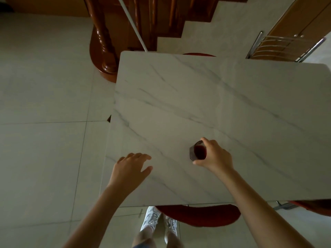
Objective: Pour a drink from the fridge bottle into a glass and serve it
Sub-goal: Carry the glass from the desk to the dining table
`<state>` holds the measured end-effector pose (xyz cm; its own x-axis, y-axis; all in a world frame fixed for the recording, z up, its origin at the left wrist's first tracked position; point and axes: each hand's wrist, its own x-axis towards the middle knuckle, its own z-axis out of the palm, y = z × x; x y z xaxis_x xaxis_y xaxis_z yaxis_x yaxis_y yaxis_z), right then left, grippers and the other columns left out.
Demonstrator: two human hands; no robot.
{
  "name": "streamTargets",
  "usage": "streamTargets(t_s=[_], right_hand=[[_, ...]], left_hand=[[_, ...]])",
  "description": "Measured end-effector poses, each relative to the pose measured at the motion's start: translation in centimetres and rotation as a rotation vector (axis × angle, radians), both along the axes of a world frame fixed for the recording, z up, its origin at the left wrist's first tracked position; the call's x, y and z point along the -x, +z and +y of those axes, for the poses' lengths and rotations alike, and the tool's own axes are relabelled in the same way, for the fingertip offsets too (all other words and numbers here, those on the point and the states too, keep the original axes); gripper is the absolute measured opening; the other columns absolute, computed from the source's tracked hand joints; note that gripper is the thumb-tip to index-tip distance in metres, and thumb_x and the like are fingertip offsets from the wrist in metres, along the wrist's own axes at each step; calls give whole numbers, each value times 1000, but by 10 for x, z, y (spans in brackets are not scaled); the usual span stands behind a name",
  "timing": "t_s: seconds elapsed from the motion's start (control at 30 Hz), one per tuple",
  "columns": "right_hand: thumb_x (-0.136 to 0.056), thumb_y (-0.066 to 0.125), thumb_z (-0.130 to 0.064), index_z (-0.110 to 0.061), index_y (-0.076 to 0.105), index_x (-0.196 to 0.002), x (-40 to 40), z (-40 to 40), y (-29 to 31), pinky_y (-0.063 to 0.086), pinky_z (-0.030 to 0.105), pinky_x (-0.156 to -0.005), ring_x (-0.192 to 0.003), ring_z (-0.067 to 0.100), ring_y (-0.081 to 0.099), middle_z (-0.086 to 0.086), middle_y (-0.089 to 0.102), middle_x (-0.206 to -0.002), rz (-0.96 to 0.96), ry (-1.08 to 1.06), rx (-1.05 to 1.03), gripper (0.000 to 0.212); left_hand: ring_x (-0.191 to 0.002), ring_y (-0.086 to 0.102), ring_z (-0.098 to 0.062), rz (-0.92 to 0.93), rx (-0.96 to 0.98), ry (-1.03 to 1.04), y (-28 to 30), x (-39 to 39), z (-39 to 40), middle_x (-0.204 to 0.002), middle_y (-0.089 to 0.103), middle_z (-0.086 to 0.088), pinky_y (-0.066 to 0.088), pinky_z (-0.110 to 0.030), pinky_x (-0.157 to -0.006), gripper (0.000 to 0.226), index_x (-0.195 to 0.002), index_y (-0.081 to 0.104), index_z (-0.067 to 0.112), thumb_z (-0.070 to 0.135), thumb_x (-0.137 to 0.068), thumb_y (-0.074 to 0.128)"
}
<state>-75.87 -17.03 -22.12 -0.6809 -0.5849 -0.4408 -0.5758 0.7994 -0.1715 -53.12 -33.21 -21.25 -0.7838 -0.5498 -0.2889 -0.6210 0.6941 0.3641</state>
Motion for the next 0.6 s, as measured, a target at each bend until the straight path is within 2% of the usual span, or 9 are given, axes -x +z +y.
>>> streamTargets(t_s=[0.2, 0.33, 0.47, 0.6], right_hand=[[-66, 72, -57, -29, 10, -145, 1, 4, 1, 48, 41, -86, -115, 28, 52, 5, 35, -142, -61, 29, 11, 104], [-73, 55, -70, -32, -2, -146, 2, 6, 5, 45, 45, -91, -123, 31, 46, 6, 22, -152, -98, 44, 17, 100], [-80, 40, -72, -32, 5, -146, 2, 9, 13, 40, 45, -94, -128, 32, 41, 4, 18, -155, -93, 38, 37, 85], [-86, 49, -56, -26, 25, -142, -1, 11, 35, 40, 41, -92, -124, 27, 43, 1, 32, -148, -15, 82, 127, 68]], left_hand=[[-113, 54, -9, -2, 13, 18, 5, 4, 13, -122, 62, 15, 41, -28, -90, 36, -122, 55, 36, 49, -89, 49], [-113, 54, -9, 7, 30, 31, 14, 7, 21, -122, 61, 15, 40, -27, -90, 37, -123, 53, 36, 49, -89, 48], [-113, 54, -8, 15, 46, 53, 24, 5, 27, -124, 60, 15, 41, -28, -91, 37, -124, 53, 36, 50, -90, 47], [-112, 55, -8, 45, 81, 84, 40, 3, 31, -125, 60, 15, 42, -28, -91, 38, -125, 52, 35, 50, -90, 47]])
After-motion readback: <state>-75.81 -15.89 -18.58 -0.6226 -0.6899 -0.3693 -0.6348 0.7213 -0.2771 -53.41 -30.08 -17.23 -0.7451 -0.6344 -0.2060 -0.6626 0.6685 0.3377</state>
